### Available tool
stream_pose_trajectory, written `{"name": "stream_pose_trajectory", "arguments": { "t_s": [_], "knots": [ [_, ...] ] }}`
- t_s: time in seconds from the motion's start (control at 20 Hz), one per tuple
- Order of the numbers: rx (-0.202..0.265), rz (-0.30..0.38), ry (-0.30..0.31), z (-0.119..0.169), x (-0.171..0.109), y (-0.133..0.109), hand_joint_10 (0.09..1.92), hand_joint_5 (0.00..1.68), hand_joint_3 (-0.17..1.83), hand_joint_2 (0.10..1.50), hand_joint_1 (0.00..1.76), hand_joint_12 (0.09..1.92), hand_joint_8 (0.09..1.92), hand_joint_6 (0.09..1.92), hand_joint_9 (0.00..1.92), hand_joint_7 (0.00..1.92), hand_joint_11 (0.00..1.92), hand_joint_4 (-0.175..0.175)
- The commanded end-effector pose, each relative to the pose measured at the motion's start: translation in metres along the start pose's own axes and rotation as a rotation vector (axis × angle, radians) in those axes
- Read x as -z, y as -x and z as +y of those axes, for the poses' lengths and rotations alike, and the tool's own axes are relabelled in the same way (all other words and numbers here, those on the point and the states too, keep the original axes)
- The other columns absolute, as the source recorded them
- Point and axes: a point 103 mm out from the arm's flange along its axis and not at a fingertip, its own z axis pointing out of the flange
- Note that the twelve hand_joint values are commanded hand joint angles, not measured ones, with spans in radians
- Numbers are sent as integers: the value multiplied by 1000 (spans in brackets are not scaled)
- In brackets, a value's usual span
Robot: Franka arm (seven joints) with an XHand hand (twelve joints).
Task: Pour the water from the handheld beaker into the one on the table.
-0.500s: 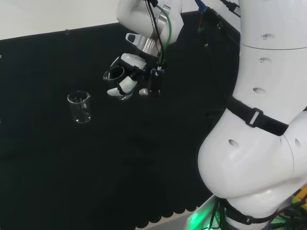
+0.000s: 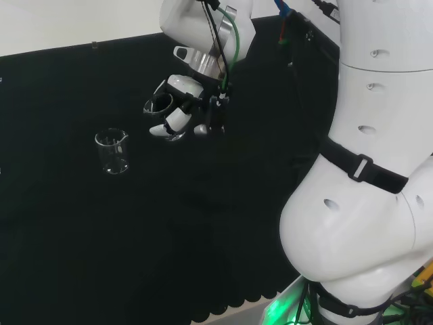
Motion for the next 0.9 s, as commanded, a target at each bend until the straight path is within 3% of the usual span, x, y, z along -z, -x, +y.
{"name": "stream_pose_trajectory", "arguments": {
  "t_s": [0.05,0.4,0.9],
  "knots": [
    [-22,-83,-25,-1,3,-11,769,1199,987,500,1314,754,892,926,1642,1274,1353,-175],
    [-37,-137,-76,6,-5,-25,771,1199,988,500,1314,754,895,928,1641,1273,1351,-175],
    [-62,-191,-101,16,-12,-37,775,1198,990,499,1314,756,897,930,1638,1272,1352,-175]
  ]
}}
